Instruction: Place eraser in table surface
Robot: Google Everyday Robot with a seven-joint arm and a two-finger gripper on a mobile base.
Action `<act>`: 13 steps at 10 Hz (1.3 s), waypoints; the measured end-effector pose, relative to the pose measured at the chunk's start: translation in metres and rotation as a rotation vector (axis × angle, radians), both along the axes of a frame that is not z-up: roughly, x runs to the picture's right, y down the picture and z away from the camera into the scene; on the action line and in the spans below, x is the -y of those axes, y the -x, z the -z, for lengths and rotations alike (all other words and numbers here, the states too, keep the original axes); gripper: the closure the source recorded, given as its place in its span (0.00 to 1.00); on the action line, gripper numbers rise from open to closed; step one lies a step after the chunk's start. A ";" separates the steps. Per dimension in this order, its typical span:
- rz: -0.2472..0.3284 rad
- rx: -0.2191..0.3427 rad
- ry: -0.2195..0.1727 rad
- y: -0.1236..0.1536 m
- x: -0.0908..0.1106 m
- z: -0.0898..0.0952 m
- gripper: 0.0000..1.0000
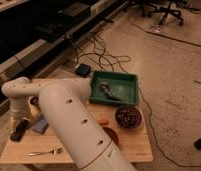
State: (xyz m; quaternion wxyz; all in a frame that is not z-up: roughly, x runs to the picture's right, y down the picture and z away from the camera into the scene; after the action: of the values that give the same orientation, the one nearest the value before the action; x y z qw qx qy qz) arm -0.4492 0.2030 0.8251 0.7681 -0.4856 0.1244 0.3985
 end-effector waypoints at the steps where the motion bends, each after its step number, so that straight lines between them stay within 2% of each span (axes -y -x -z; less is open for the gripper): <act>1: -0.001 0.007 0.002 0.003 -0.002 0.001 0.72; 4: 0.010 0.001 0.018 0.004 -0.003 0.002 0.97; 5: 0.014 0.002 0.019 0.005 -0.003 0.002 1.00; 8: 0.023 -0.004 0.019 0.002 -0.003 0.000 1.00; 13: 0.021 -0.014 0.029 0.000 0.003 0.016 1.00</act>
State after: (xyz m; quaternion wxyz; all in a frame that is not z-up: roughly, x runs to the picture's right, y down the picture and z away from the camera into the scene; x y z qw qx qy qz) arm -0.4492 0.1997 0.8088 0.7641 -0.4926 0.1410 0.3919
